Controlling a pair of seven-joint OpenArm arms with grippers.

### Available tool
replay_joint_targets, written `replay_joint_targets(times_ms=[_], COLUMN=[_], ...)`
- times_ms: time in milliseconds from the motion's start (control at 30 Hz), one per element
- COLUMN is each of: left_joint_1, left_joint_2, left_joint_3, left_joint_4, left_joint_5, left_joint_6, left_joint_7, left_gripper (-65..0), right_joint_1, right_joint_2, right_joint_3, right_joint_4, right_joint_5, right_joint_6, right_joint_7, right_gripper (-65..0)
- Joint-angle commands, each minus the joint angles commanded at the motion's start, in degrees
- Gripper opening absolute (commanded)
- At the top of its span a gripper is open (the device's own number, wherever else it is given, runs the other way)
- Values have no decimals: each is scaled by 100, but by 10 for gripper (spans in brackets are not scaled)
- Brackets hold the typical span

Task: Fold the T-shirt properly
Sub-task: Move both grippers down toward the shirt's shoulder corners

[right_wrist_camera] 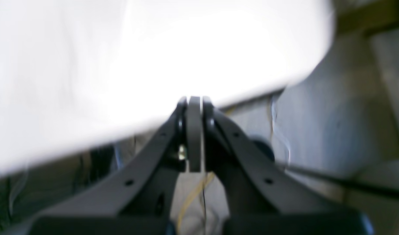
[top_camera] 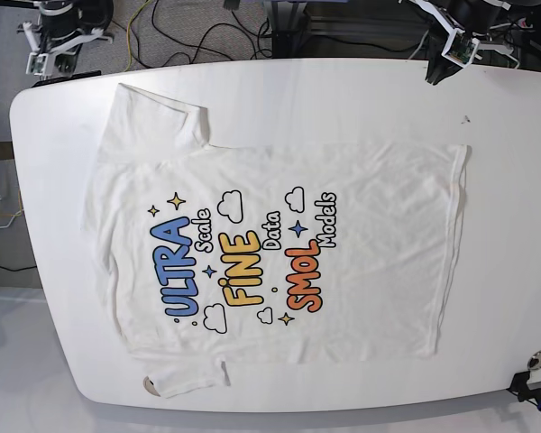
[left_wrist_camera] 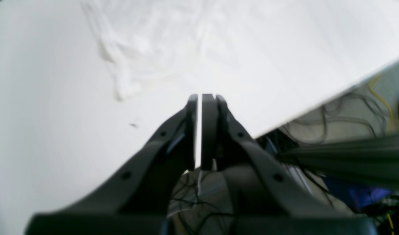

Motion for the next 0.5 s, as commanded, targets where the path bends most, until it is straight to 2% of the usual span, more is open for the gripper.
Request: replay_joint_targets(times_ms=[200,267,300,400,433,500], left_joint_1=[-704,-935,-1045,-1257,-1320,-1467], left_joint_2=[26,13,16,-3,-6,-31], left_joint_3=[-58,-54,-48,-15,-5,14], left_joint_4=[54,35,21,-8,-22,-70], left_joint_5=[23,35,29,63,83,124], left_joint_6=[-405,-583,-628,-513,-485,-451], left_joint_7=[668,809,840,726,712,675], left_gripper=[-594,-551,-515,-390,-356,-342], right_joint_1=[75,47,43,-4,-8,-14], right_joint_2=[9,1,13,158,223,419], right_joint_3=[-8,12,20,-10,-14,-5], right_joint_4=[238,298,329,428,452,517], right_joint_5=[-66,-65,-64,-101,-79,94], right_joint_6=[92,105,95,125,169,353], right_joint_7=[-51,-112,-121,-168,-191,-233], right_gripper=[-650,-595,-543,-407,-393,-407])
